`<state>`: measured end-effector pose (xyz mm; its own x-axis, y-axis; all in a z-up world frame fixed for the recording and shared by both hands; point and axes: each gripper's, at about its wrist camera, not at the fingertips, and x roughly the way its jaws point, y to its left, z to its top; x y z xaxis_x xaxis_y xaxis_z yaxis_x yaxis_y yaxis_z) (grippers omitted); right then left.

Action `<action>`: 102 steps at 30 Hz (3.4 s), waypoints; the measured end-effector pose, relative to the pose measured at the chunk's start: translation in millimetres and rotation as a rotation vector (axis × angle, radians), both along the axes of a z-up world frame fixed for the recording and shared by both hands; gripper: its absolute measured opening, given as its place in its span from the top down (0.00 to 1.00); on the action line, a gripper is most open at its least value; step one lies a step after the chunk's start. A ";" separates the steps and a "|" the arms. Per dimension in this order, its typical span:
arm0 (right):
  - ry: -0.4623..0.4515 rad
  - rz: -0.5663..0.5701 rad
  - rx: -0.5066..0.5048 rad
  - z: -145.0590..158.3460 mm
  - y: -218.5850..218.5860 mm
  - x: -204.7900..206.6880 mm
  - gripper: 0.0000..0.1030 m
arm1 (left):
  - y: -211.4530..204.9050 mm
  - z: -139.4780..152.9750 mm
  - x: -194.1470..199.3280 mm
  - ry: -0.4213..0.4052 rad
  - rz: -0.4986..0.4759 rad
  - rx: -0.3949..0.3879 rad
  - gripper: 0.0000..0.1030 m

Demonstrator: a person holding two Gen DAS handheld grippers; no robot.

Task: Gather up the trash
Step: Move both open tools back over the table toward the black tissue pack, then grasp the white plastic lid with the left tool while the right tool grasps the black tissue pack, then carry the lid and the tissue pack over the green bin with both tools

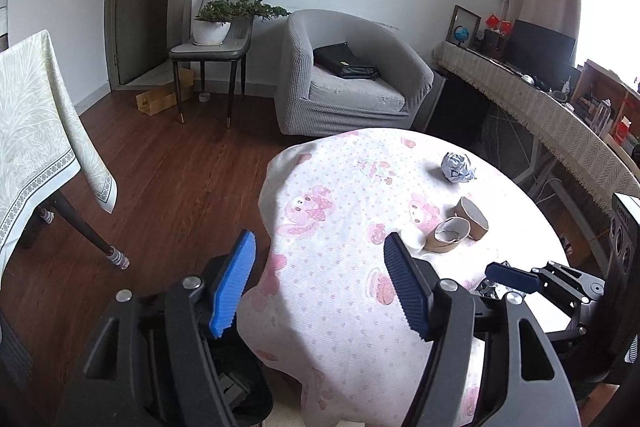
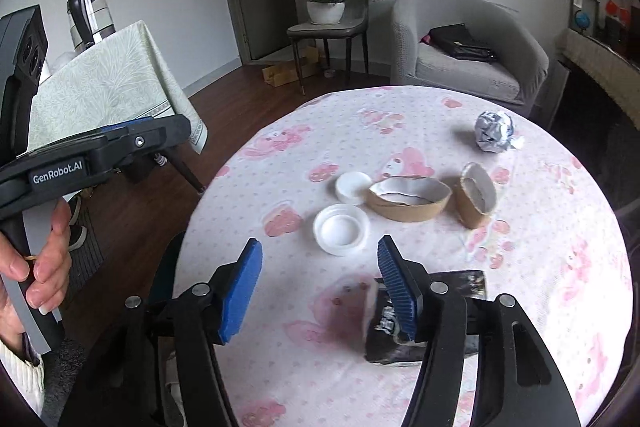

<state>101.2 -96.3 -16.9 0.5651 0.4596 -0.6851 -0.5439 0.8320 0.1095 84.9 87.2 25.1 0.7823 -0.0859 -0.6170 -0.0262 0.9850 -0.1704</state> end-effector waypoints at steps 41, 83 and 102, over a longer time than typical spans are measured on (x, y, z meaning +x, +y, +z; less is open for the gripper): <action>0.056 -0.232 -0.051 -18.8 -108.4 28.0 0.30 | -109.0 -53.5 42.8 0.137 -0.131 0.110 0.23; 0.064 -0.144 0.118 8.4 -67.4 35.3 0.30 | -59.1 -45.5 30.2 0.127 -0.093 0.052 0.59; 0.055 -0.043 0.120 17.8 17.6 34.2 0.30 | 31.9 -51.8 3.3 0.134 0.003 0.070 0.59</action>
<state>135.4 -78.7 0.9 0.5495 0.5159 -0.6572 -0.4981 0.8338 0.2380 88.2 119.1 -26.8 0.6929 -0.0369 -0.7201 -0.0470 0.9943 -0.0961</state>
